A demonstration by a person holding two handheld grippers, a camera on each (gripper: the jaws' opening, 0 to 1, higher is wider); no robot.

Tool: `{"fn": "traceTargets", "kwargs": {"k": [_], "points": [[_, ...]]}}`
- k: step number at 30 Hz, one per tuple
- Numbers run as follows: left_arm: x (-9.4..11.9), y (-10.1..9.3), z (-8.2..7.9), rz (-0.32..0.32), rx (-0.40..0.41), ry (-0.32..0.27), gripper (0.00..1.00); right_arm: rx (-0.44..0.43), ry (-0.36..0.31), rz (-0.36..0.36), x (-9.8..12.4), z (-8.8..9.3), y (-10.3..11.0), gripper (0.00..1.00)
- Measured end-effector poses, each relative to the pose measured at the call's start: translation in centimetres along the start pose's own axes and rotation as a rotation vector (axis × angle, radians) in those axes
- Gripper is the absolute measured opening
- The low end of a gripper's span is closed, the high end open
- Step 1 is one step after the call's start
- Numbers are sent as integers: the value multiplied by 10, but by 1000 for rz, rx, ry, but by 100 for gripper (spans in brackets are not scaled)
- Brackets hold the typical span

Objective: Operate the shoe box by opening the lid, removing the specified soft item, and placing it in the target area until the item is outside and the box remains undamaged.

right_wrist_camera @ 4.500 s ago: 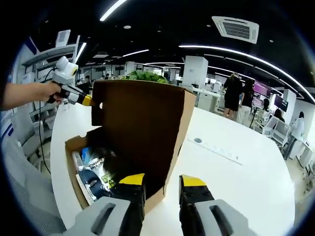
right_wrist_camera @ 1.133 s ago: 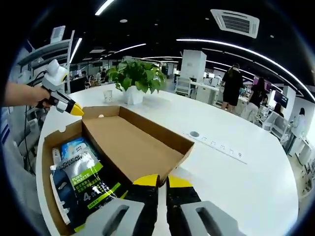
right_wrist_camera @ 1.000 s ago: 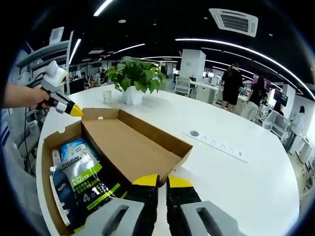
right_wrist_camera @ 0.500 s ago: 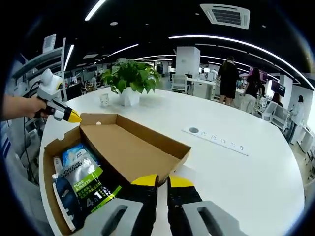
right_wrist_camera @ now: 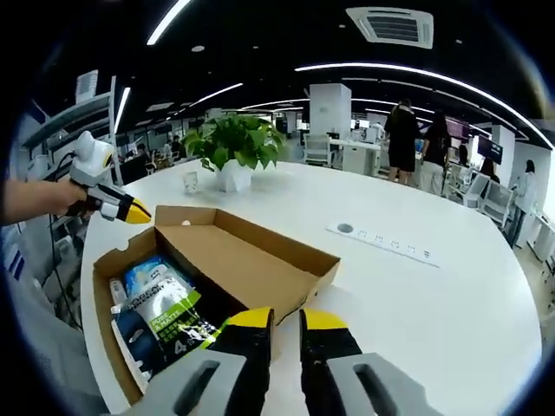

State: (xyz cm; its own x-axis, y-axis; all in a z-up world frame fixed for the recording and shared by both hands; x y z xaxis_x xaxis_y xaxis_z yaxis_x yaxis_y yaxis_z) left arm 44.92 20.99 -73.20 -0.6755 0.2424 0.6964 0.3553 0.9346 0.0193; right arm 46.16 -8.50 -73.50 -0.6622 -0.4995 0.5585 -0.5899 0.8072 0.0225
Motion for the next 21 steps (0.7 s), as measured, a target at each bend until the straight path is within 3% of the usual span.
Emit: {"fn": "traceTargets", "kwargs": {"k": [8,21], "points": [[8,-19,2,32,-18,-10,15,-17,-10,-32,14,1,12,18],[15,-57,22,145,4,38,27,-14,-4,-116,35,9,42,35]]}}
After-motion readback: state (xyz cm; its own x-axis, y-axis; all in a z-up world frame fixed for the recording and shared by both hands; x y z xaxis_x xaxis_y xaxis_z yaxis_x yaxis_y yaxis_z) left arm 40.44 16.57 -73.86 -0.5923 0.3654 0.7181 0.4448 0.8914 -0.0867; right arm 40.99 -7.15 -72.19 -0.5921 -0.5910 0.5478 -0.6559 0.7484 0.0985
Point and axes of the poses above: the point that each gripper's makers call its tool centre point, and the gripper's own axes: x roughly backward along the fingers, y roughly to its left, z roughly out of its underside, the point moved 1 cm from there along x, roughly backward along the fingers, and after that the axes turned 3 degrees about y, right-handed, at the moved point
